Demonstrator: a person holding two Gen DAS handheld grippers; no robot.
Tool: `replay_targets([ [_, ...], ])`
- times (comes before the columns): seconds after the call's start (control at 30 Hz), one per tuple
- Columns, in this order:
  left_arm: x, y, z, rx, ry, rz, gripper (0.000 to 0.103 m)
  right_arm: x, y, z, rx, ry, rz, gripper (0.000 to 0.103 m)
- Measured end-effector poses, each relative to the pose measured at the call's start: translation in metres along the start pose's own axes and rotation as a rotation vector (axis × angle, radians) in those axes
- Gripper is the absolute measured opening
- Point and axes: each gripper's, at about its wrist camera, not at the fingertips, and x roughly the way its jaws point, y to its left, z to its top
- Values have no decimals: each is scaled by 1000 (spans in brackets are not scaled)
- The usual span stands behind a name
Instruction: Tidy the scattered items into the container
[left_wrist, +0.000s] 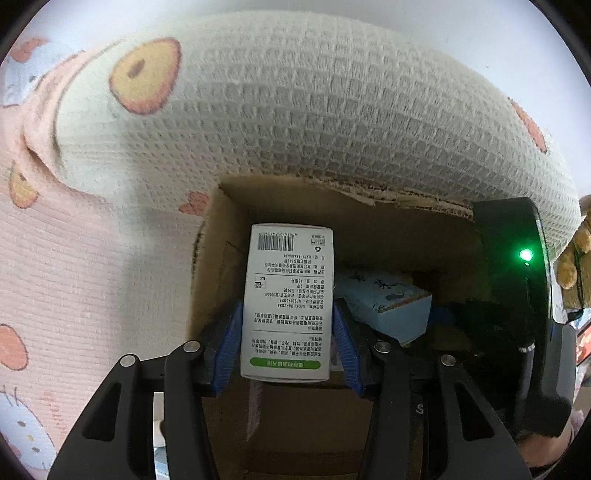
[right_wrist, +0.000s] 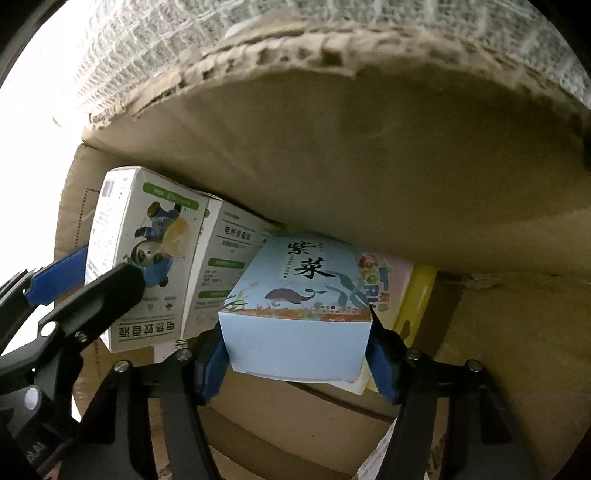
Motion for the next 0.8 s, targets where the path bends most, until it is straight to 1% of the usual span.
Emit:
replay_targets([
  [0.13, -14, -1, -4, -12, -24, -7, 52, 0, -2, 3, 6, 11, 1, 64],
  [0.17, -16, -2, -6, -11, -28, -6, 52, 0, -2, 3, 7, 14, -2, 66],
  [0.2, -19, -2, -10, -11, -30, -2, 52, 0, -2, 4, 3, 20, -11, 70],
  [0.23, -21, -2, -16, -18, -31, 6, 53, 0, -1, 5, -1, 30, -8, 71],
  [0.3, -24, -3, -20, -34, -29, 13, 53, -2, -1, 6, -2, 55, 7, 71],
  [0.37, -27, -3, -27, -51, -38, 17, 53, -9, -2, 6, 8, 45, 24, 72],
  [0.43, -31, -2, -33, -73, -45, 19, 53, -18, -1, 6, -9, 30, 28, 72],
  [0.57, -38, 3, -41, -108, -57, 19, 53, -26, -1, 4, -23, 32, 56, 72],
  [0.7, -48, 4, -48, -146, -86, 7, 53, -32, 1, 1, -55, 33, 57, 73],
  [0.73, -45, 18, -47, -156, -92, 5, 53, -34, 2, 1, -60, 35, 59, 73],
  [0.8, -48, 24, -51, -196, -107, -7, 52, -37, 2, 1, -61, 35, 73, 73],
])
